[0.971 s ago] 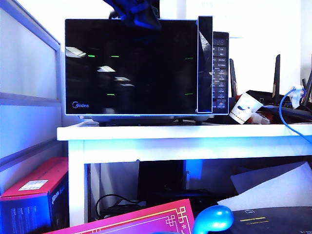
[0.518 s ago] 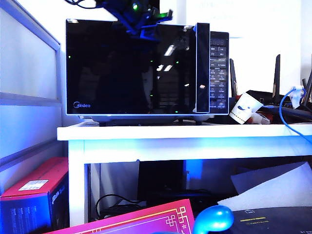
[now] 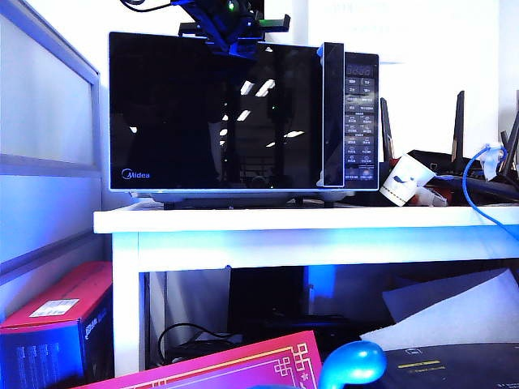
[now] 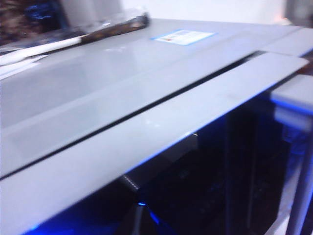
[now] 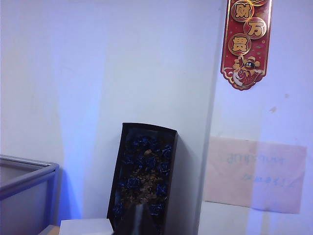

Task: Open the microwave door, place the box of snacks from the top of the microwave inside, then close the microwave door.

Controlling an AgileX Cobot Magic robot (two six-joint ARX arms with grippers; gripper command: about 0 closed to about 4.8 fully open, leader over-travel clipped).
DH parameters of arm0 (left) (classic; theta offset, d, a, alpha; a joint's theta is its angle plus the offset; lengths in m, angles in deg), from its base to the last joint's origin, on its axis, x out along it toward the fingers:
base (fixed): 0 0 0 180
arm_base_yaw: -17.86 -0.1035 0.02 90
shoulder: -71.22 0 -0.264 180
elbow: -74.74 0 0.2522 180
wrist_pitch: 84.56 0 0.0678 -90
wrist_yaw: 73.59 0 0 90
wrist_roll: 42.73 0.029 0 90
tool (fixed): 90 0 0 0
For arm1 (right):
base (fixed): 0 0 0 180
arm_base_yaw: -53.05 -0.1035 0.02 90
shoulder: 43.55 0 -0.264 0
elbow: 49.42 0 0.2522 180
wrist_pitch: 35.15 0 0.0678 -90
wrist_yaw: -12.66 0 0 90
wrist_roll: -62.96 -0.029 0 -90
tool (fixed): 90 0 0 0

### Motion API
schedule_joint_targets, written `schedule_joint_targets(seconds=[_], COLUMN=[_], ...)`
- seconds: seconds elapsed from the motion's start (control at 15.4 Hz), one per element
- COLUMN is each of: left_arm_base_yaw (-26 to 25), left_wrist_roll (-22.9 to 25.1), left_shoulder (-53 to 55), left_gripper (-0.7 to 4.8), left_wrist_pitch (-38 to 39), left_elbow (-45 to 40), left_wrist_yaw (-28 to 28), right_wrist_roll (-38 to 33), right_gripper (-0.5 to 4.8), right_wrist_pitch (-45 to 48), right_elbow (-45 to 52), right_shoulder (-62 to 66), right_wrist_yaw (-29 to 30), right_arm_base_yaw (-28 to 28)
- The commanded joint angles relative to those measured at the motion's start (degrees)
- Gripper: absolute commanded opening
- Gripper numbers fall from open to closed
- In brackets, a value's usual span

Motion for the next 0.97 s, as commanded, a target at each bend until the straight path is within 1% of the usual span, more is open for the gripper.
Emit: schedule_joint_targets(seconds=[0.06,0.13,0.19,0.26,0.32,0.45,0.52,0.65,0.71,0.84,0.91,0.97], left_arm_base_yaw=[-1.0,-1.0,-1.0,-1.0,-0.9,0.2,1.3,3.1,4.0,6.6,8.8,9.0], left_wrist_roll=[0.6,1.4,1.4,1.2,1.1,0.9,0.5,-2.1,-2.6,-4.9,-2.3,-2.2], left_shoulder=[0.0,0.0,0.0,-0.1,-2.3,-10.2,-16.7,-28.7,-35.2,-47.5,-57.5,-66.3], left_gripper=[-0.06,-0.06,-0.06,-0.06,-0.06,-0.06,-0.06,-0.05,-0.05,-0.06,-0.06,-0.06], left_wrist_pitch=[-1.9,-1.9,-1.9,-1.9,-0.8,2.9,6.6,13.8,17.8,25.6,35.1,45.9], left_elbow=[0.3,0.3,0.4,0.4,0.4,0.4,0.4,0.4,0.4,0.4,0.3,-0.2], left_wrist_yaw=[-11.0,-12.1,-14.3,-14.1,-11.4,-5.4,-4.2,-4.2,-4.1,-3.8,-4.0,-4.0], right_wrist_roll=[0.2,0.2,0.2,0.2,0.3,0.5,1.9,4.6,4.5,4.9,4.9,3.9], right_gripper=[-0.01,-0.01,-0.01,-0.01,-0.01,-0.01,-0.01,-0.01,-0.01,-0.01,-0.01,-0.01], right_wrist_pitch=[0.2,-0.3,-0.3,-0.4,-0.6,-2.8,-7.6,-11.6,-13.9,-22.3,-30.0,-37.9], right_elbow=[-0.2,-0.2,-0.2,-0.2,-0.2,-0.2,-0.2,-0.2,-0.2,-0.2,-0.1,0.4], right_shoulder=[-0.2,-0.2,-0.2,-0.2,-0.3,-1.9,-4.3,-8.0,-9.9,-15.1,-18.9,-23.0], right_wrist_yaw=[-0.1,-0.1,-0.1,-0.1,-0.1,-0.7,-1.4,1.1,1.1,1.2,2.6,5.3], right_arm_base_yaw=[0.0,0.0,0.0,0.0,0.0,0.0,0.0,0.0,0.0,0.0,0.0,0.0])
